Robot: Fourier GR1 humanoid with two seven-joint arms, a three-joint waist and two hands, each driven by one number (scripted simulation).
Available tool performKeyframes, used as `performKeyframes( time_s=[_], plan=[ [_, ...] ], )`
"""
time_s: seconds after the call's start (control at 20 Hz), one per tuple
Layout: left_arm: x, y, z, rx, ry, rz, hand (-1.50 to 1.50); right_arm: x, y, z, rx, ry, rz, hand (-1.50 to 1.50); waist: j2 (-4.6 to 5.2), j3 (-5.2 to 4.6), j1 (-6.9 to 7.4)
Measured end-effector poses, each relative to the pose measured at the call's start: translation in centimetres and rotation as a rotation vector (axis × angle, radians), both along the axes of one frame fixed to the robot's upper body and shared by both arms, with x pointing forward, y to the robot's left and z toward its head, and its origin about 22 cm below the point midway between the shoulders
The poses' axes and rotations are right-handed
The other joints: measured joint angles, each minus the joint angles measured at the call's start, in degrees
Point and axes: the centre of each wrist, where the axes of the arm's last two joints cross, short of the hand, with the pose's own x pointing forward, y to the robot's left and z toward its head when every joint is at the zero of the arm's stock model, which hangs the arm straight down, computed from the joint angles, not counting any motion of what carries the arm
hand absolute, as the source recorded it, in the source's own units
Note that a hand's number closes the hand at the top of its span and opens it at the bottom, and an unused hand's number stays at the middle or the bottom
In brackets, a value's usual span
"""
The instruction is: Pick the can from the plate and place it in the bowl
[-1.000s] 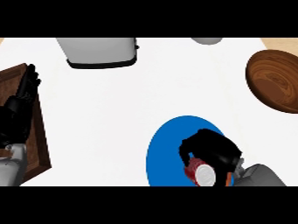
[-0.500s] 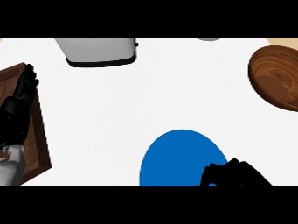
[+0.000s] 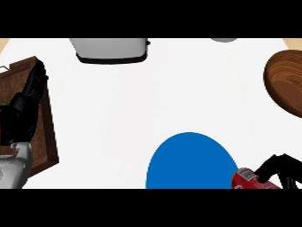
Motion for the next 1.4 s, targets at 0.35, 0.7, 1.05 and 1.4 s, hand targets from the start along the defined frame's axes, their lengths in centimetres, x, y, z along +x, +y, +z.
performKeyframes(
  time_s=[0.35, 0.7, 1.05, 1.4],
  plan=[
    [0.3, -0.8, 0.5, -0.003, -0.006, -0.026, 0.00, 4.4, -5.2, 1.0, 0.120, -0.060, -0.140, 1.50, 0.23, 0.04, 1.22],
    [0.4, -1.0, 0.2, 0.001, -0.013, -0.028, 0.00, 10.1, -11.7, 0.8, 0.182, -0.135, -0.233, 1.50, 0.35, 0.05, 1.70],
    [1.1, -1.0, 0.0, -0.001, -0.014, -0.046, 0.00, 14.7, -17.1, -0.4, 0.049, -0.226, -0.355, 1.50, 0.71, 0.10, 2.65],
    [1.2, -2.2, 0.3, 0.003, -0.019, -0.057, 0.00, 17.9, -20.3, -3.0, -0.115, -0.262, -0.454, 1.50, 0.92, 0.18, 3.45]
  ],
)
